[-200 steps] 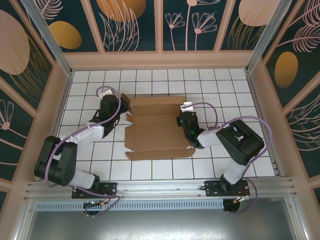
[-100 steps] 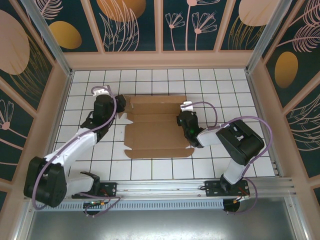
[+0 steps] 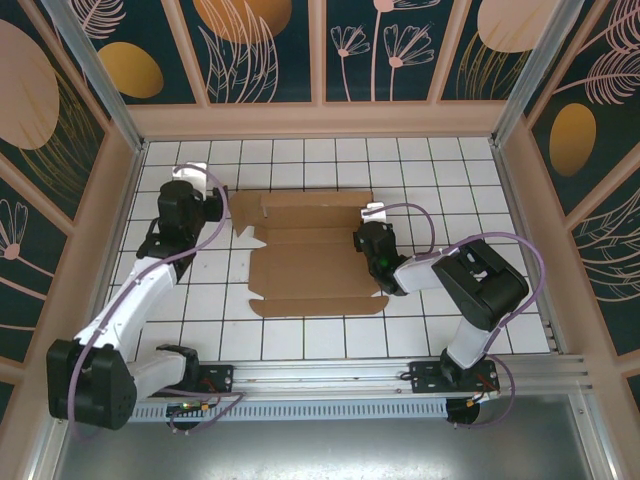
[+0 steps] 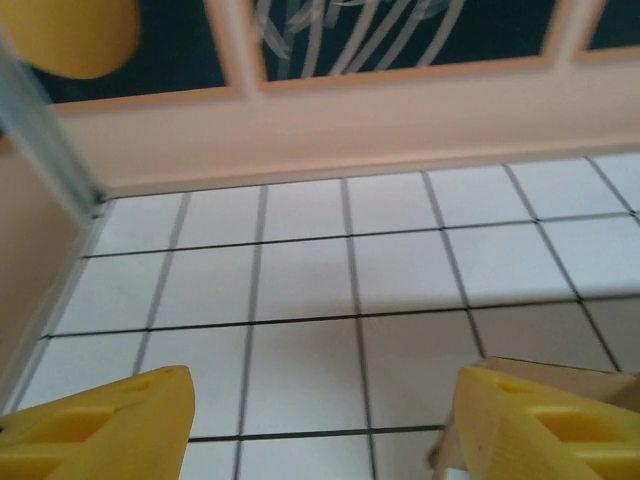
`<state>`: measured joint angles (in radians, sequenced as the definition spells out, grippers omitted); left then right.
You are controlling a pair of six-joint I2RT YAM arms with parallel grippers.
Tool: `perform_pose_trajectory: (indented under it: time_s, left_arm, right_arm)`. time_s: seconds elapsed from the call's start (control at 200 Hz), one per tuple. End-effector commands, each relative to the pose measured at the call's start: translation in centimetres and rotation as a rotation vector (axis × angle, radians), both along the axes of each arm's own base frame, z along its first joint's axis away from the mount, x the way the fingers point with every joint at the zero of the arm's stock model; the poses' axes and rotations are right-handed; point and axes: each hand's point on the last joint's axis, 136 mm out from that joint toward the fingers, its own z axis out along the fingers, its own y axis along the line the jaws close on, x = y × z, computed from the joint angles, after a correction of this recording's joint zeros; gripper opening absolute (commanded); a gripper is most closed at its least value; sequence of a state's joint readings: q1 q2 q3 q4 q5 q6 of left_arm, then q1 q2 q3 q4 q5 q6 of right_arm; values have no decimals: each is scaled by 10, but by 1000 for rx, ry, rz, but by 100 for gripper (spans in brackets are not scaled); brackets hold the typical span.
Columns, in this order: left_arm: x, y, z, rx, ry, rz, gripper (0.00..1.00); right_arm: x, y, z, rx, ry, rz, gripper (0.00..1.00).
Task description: Fold the paper box
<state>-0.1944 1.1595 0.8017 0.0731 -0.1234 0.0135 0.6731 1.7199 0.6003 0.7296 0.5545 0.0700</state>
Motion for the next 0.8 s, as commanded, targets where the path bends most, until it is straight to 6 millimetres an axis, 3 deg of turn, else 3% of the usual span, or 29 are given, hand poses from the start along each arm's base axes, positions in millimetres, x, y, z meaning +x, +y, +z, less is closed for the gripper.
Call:
perform_pose_trajectory:
  time_s: [0.0,0.06,0.13,0.31,0.385,0.555,0.666,0.796]
  left_arm:
    - [4,-50,15,21,-33,-311,69]
    - [6,-63,15,38,-28,-398,68]
    - [12,-64,7,126,-8,-435,65]
    - [36,-35,-24,287,80,-297,63]
    - [44,-24,-12,199,36,-199,66]
    - [39,-15,-24,-54,25,-143,62]
    - [27,-40,-24,-140,21,-294,60]
    - [24,-51,-37,-158,85,-351,58]
  right_arm:
    - [-6,-10,-24,-64,79,-8,10]
    - [-6,-10,-24,-66,77,-9,10]
    - [-6,-11,-22,-64,74,-10,10]
    - [-6,-10,-22,-60,71,-8,10]
    - [-6,-10,-22,-61,71,-9,10]
    - [-6,-9,-25,-60,81,-5,11]
    - [-7,-9,-26,-59,82,-3,11]
    - [-6,-8,-26,-59,81,-3,11]
